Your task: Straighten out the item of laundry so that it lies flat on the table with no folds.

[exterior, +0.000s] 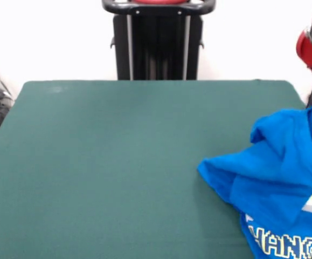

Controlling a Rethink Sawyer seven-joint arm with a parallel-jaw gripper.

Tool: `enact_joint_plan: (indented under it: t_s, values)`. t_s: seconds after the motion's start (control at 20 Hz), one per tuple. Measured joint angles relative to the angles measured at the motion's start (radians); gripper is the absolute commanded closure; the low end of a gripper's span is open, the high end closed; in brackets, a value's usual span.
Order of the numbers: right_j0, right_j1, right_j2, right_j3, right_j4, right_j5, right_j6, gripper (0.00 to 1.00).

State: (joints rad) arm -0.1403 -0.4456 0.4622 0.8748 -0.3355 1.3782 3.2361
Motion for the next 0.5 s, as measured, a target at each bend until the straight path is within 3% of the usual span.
enact_joint_plan:
  t_s: [0.5]
  values:
    - [-0.006,0.146,-0.026,-0.299,-0.069,0.117,0.0,1.0]
